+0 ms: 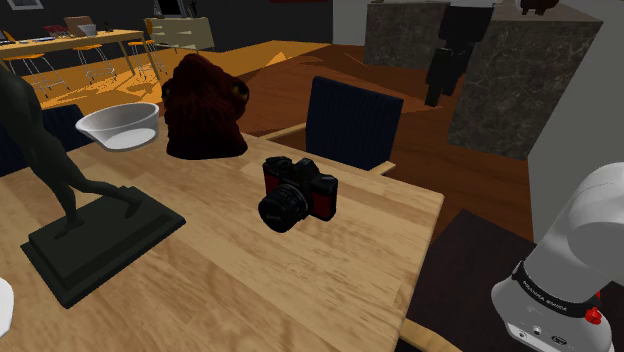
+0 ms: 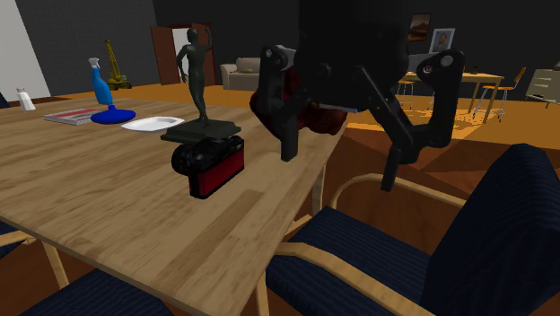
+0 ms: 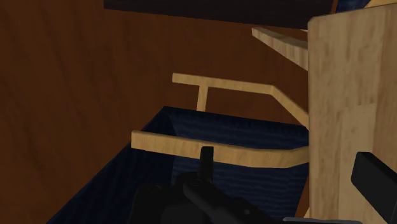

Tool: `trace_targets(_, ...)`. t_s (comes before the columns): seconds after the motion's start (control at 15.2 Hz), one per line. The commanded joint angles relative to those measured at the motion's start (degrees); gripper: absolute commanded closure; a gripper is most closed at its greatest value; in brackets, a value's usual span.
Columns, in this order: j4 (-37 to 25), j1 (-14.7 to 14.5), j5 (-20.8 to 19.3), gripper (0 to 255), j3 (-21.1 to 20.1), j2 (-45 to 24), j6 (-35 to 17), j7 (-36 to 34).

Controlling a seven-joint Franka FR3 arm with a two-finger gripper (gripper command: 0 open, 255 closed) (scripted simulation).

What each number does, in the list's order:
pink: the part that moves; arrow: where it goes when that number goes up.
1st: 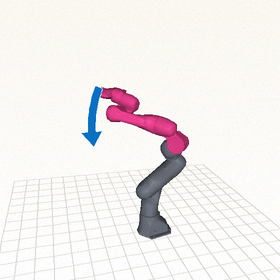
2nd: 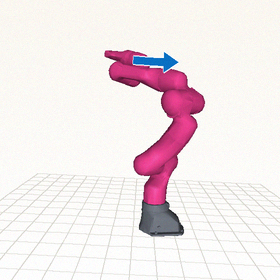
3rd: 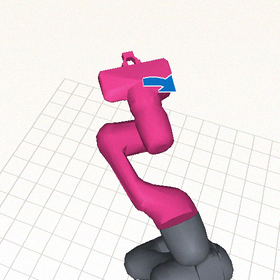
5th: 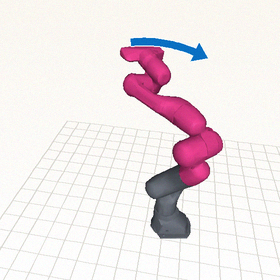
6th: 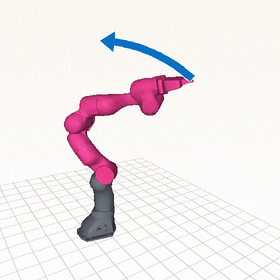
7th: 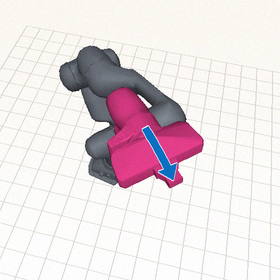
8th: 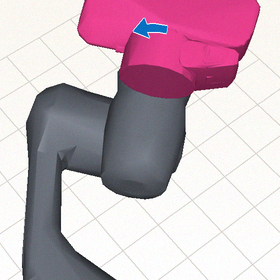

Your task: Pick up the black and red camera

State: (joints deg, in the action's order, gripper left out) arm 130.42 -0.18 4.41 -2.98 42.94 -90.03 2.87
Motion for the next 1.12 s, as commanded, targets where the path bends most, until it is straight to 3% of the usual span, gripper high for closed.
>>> trace_targets(0.0,0.00,0.00,0.00,0,0.00,0.00,0.00,0.00)
trace_targets(0.59,-5.91,-2.76,4.60,0,-9.73,-11.38,-5.81,-9.78)
trace_targets(1.06,-14.04,-4.12,4.90,0,-16.98,-22.78,-9.44,-17.73)
